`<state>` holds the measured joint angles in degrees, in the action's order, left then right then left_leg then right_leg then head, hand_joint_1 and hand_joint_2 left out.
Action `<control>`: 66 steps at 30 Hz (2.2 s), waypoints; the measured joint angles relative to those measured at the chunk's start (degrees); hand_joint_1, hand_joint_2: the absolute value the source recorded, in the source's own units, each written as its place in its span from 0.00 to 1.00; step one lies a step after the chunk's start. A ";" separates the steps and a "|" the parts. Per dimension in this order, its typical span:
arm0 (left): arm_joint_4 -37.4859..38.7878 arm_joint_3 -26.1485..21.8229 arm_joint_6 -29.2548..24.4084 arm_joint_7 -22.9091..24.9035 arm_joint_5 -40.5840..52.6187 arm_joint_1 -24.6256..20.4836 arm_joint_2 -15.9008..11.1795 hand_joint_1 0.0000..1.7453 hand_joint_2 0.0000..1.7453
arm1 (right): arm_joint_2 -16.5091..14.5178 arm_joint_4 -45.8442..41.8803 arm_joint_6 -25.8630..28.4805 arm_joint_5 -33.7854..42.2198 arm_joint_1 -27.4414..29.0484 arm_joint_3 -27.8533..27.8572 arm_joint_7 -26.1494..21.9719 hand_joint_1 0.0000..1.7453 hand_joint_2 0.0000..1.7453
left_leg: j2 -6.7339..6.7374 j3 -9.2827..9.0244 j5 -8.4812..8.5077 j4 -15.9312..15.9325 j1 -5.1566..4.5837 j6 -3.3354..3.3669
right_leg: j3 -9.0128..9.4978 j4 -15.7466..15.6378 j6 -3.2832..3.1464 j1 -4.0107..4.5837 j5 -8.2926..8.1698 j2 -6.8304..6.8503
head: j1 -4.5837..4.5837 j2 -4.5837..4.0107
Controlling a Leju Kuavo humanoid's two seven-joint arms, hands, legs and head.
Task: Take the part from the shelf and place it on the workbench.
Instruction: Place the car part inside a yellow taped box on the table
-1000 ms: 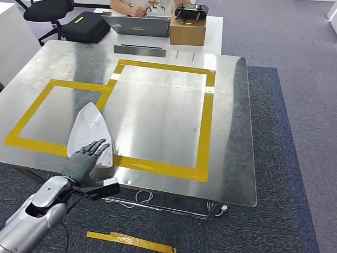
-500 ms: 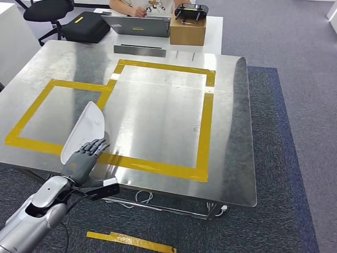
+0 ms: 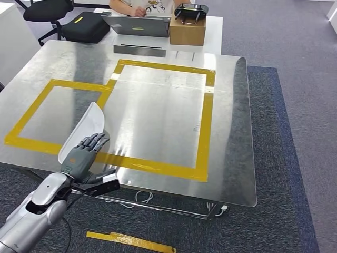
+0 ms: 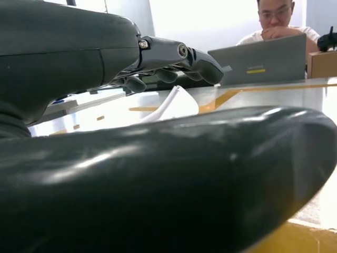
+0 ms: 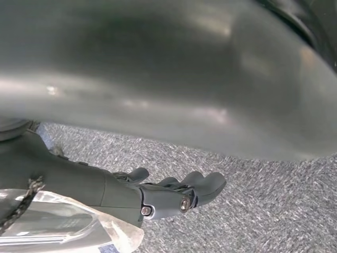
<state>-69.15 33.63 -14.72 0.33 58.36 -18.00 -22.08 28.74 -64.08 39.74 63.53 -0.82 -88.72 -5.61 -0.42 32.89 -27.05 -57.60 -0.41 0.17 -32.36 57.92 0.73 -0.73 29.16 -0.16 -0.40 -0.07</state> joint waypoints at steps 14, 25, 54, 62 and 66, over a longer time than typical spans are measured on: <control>0.06 -0.10 -0.91 0.02 -0.08 -0.12 -0.67 0.00 0.00 | -0.52 1.10 -0.66 0.55 -0.09 -0.23 -0.31 0.00 0.00 | 0.00 0.01 -0.02 0.00 0.00 0.02 | 0.00 0.00 0.00 0.00 0.01 0.01 | 0.01 0.00; -3.24 -5.54 0.44 2.34 -4.32 3.80 -5.29 0.00 0.00 | -1.69 3.00 -3.64 -1.38 -0.48 -0.27 0.90 0.00 0.00 | 0.01 0.01 -0.05 0.01 0.01 -0.02 | -0.02 0.01 -0.05 0.04 0.05 -0.03 | 0.01 0.00; -7.65 -11.80 2.65 2.18 -4.99 6.10 -8.63 0.00 0.00 | -2.17 2.50 -0.01 0.38 -0.28 0.28 -0.59 0.00 0.00 | 0.00 0.02 -0.08 0.01 0.00 0.00 | -0.02 -0.04 -0.05 0.00 0.07 0.00 | 0.01 0.00; -8.79 -10.51 2.21 3.16 -5.46 6.92 -7.07 0.00 0.00 | -1.53 1.79 0.12 -6.04 3.86 5.91 2.08 0.00 0.00 | 0.00 0.00 -0.40 -0.22 -0.21 0.41 | 0.15 -0.20 0.19 -0.19 0.11 0.01 | 0.00 0.00; -9.10 -10.14 2.15 3.38 -5.50 7.46 -6.67 0.00 0.00 | -1.28 0.79 0.17 -10.86 5.69 9.06 5.13 0.00 0.00 | 0.00 -0.01 -0.72 -0.56 -0.42 0.96 | 0.38 -0.30 0.65 -0.40 0.20 0.02 | -0.02 0.00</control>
<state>-78.25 23.49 -12.57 3.71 52.86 -10.54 -28.75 27.46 -63.29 39.91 52.67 4.86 -79.66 -0.48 -0.42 32.88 -27.77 -58.17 -0.83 1.12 -31.98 57.62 1.38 -1.14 29.36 -0.14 -0.42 -0.07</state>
